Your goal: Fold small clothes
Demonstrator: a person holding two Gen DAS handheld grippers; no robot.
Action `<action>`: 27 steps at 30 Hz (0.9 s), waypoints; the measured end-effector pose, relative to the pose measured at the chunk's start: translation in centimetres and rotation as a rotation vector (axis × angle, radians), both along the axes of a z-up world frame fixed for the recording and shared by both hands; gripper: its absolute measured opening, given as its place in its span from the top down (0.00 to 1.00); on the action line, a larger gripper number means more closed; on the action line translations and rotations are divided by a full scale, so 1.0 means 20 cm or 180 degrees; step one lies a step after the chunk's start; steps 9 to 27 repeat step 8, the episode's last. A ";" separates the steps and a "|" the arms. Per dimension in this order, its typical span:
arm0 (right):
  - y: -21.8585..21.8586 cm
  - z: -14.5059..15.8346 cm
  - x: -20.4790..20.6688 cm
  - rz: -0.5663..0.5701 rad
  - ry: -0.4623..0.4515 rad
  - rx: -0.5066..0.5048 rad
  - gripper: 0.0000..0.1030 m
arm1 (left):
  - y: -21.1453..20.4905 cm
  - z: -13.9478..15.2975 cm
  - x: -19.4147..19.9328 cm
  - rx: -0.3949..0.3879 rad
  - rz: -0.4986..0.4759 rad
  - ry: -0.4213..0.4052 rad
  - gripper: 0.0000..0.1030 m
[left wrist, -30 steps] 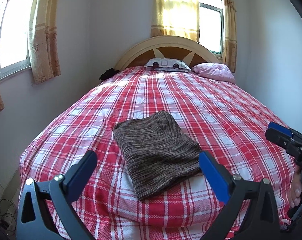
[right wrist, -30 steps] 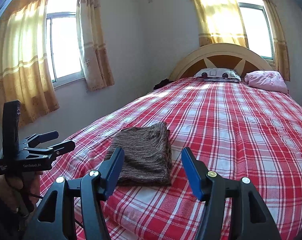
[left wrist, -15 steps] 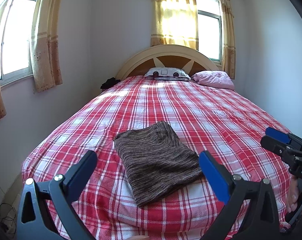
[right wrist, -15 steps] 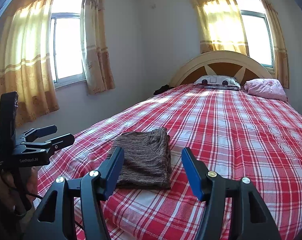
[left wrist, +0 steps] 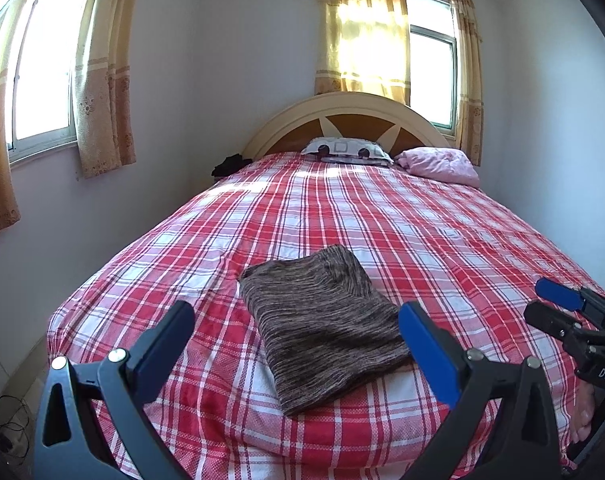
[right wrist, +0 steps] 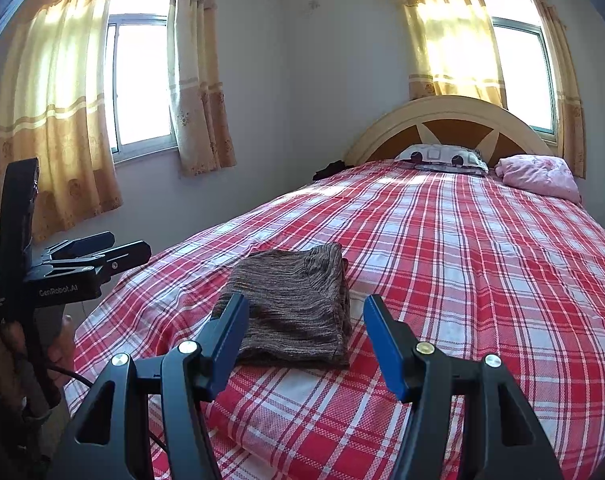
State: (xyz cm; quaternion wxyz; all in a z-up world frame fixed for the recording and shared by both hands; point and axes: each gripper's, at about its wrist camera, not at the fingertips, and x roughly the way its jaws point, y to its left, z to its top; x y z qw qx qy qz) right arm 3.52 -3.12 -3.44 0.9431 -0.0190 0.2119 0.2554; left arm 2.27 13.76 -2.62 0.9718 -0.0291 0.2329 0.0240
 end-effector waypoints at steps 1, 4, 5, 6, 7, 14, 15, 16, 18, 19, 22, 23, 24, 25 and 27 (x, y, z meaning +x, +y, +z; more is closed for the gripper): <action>0.00 0.00 0.00 0.0003 0.0002 -0.0004 0.41 | 0.00 0.00 0.00 0.0020 0.0000 -0.0005 0.00; 0.00 0.00 0.00 0.0006 0.0006 -0.0007 0.41 | -0.02 -0.01 0.00 0.0057 -0.0009 -0.0011 0.00; 0.00 -0.01 0.00 0.0005 0.0012 -0.0010 0.41 | -0.02 -0.01 0.00 0.0056 -0.0020 -0.0012 0.00; 0.00 -0.01 0.00 0.0005 0.0016 -0.0009 0.41 | -0.02 -0.01 0.00 0.0054 -0.0029 -0.0005 0.00; 0.00 -0.01 0.00 0.0003 0.0022 -0.0007 0.41 | -0.02 -0.02 0.01 0.0052 -0.0037 -0.0003 0.00; 0.00 -0.01 0.00 0.0001 0.0029 -0.0007 0.41 | -0.02 -0.02 0.01 0.0059 -0.0046 -0.0007 0.00; 0.00 -0.01 0.00 0.0001 0.0029 -0.0007 0.41 | -0.02 -0.02 0.01 0.0059 -0.0046 -0.0007 0.00; 0.00 -0.01 0.00 0.0001 0.0029 -0.0007 0.41 | -0.02 -0.02 0.01 0.0059 -0.0046 -0.0007 0.00; 0.00 -0.01 0.00 0.0001 0.0029 -0.0007 0.41 | -0.02 -0.02 0.01 0.0059 -0.0046 -0.0007 0.00; 0.00 -0.01 0.00 0.0001 0.0029 -0.0007 0.41 | -0.02 -0.02 0.01 0.0059 -0.0046 -0.0007 0.00; 0.00 -0.01 0.00 0.0001 0.0029 -0.0007 0.41 | -0.02 -0.02 0.01 0.0059 -0.0046 -0.0007 0.00; 0.00 -0.01 0.00 0.0001 0.0029 -0.0007 0.41 | -0.02 -0.02 0.01 0.0059 -0.0046 -0.0007 0.00; 0.00 -0.01 0.00 0.0001 0.0029 -0.0007 0.41 | -0.02 -0.02 0.01 0.0059 -0.0046 -0.0007 0.00; 0.00 -0.01 0.00 0.0001 0.0029 -0.0007 0.41 | -0.02 -0.02 0.01 0.0059 -0.0046 -0.0007 0.00; 0.00 -0.01 0.00 0.0001 0.0029 -0.0007 0.41 | -0.02 -0.02 0.01 0.0059 -0.0046 -0.0007 0.00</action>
